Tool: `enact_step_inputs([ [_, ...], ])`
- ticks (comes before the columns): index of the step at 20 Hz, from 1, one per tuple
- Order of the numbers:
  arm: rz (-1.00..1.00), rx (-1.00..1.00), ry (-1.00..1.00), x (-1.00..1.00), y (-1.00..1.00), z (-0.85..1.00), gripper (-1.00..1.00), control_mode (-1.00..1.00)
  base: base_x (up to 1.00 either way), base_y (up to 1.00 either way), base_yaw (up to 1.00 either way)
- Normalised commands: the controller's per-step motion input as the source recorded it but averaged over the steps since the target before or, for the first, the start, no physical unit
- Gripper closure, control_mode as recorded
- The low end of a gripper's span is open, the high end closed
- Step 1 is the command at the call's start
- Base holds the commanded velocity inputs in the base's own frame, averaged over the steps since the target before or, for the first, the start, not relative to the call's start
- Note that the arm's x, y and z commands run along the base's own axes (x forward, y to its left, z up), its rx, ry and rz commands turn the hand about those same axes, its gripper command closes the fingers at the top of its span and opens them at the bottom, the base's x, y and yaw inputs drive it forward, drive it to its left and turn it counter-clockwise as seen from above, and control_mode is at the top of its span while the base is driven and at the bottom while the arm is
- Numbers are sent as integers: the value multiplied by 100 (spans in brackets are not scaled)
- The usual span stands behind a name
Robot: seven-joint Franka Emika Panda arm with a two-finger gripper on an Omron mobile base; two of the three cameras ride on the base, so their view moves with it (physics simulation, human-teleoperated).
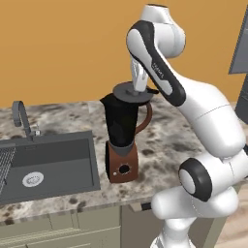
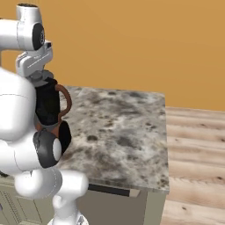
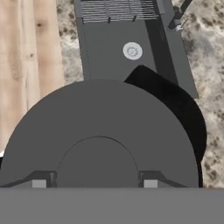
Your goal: Grab the lime and garlic from the fridge, place them in the blender, close the lid, and turn on the blender to create a marinade.
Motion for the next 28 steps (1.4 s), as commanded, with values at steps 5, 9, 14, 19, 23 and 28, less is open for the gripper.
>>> enact_step_inputs([
  [5, 0, 0, 0, 30, 13, -14, 100, -100, 0, 0, 0],
  [9, 0, 0, 0, 32, 12, -14, 100, -100, 0, 0, 0],
  [14, 0, 0, 0, 30, 12, -3, 100, -100, 0, 0, 0],
  [19, 0, 0, 0, 26, 10, -9, 100, -100, 0, 0, 0],
  [23, 0, 0, 0, 24, 5, -14, 100, -100, 0, 0, 0],
  [28, 1, 0, 0, 11, 0, -16, 100, -100, 0, 0, 0],
])
